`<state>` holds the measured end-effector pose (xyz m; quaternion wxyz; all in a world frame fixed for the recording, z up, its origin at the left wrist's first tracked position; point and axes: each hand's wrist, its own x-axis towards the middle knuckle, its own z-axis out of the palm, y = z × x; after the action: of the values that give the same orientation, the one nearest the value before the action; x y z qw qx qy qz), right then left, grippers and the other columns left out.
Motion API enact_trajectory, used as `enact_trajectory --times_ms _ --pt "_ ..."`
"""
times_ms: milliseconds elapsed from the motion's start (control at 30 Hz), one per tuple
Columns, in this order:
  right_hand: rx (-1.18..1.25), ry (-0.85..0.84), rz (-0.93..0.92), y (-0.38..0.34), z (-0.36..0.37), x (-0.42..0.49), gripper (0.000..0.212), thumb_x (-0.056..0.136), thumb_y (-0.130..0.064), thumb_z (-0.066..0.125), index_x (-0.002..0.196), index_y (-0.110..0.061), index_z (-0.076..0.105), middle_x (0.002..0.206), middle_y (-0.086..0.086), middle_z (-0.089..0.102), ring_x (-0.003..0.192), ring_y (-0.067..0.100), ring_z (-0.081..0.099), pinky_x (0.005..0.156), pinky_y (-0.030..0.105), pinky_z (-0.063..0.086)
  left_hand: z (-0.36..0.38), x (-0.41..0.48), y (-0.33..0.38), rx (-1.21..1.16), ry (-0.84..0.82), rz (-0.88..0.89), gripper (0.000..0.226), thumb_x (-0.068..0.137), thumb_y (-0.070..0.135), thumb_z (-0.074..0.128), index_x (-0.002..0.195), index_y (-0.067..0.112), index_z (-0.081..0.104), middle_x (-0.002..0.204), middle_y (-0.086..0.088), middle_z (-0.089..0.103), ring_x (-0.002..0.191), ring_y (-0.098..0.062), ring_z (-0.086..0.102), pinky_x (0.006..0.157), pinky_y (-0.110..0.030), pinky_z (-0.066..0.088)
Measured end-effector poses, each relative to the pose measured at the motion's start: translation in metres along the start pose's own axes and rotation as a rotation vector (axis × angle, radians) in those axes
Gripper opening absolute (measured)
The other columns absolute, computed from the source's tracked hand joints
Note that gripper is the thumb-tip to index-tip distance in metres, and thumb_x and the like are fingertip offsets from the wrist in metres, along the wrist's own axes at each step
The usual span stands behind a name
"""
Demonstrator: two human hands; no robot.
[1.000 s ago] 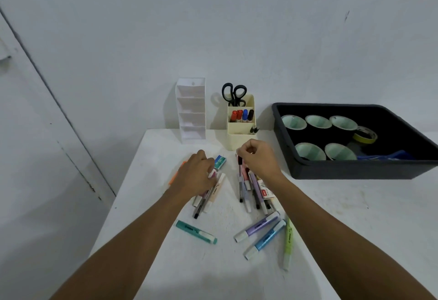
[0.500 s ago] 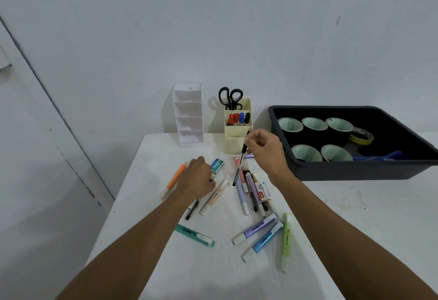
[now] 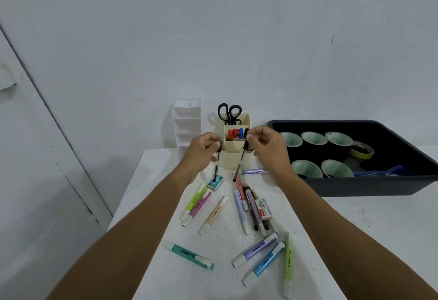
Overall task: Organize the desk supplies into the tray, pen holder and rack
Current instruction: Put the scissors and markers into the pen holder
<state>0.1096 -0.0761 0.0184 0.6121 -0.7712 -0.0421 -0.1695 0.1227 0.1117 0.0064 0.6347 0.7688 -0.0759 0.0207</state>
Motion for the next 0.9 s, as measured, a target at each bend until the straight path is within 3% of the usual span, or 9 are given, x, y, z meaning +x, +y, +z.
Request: enact_trajectory --times_ms 167,333,533,900 --pt "-0.047 0.029 -0.069 -0.006 -0.004 0.019 0.004 0.089 -0.015 0.065 0.09 -0.017 0.068 0.084 0.0 0.071 0.08 0.015 0.068 0.07 0.028 0.058 -0.001 0.019 0.017 -0.062 0.02 0.09 0.023 0.1 0.002 0.044 0.095 0.015 0.062 0.089 -0.001 0.069 0.089 -0.015 0.064 0.075 -0.028 0.054" --pt "-0.073 0.066 -0.136 -0.006 -0.007 0.033 0.004 0.089 -0.013 0.065 0.09 -0.015 0.068 0.085 -0.003 0.071 0.082 0.014 0.068 0.074 0.021 0.054 0.001 0.029 0.022 -0.099 0.021 0.171 0.019 0.1 0.003 0.045 0.102 0.009 0.063 0.094 -0.007 0.065 0.091 -0.015 0.064 0.085 -0.03 0.057" --pt "-0.12 0.099 -0.175 -0.001 -0.009 0.042 0.005 0.089 -0.013 0.065 0.092 -0.016 0.068 0.086 -0.005 0.071 0.082 0.01 0.067 0.077 0.023 0.054 0.009 0.041 0.02 -0.061 0.11 0.26 0.005 0.091 0.004 0.061 0.094 0.008 0.063 0.098 -0.012 0.069 0.093 -0.023 0.068 0.077 -0.031 0.058" --pt "-0.172 0.086 -0.189 0.016 -0.007 0.042 0.006 0.089 -0.017 0.068 0.092 -0.021 0.066 0.084 -0.016 0.066 0.079 -0.005 0.06 0.073 0.014 0.049 0.029 0.047 -0.009 0.069 0.136 0.209 0.014 0.083 0.009 0.073 0.083 0.017 0.061 0.086 0.0 0.068 0.085 -0.019 0.07 0.08 -0.04 0.059"
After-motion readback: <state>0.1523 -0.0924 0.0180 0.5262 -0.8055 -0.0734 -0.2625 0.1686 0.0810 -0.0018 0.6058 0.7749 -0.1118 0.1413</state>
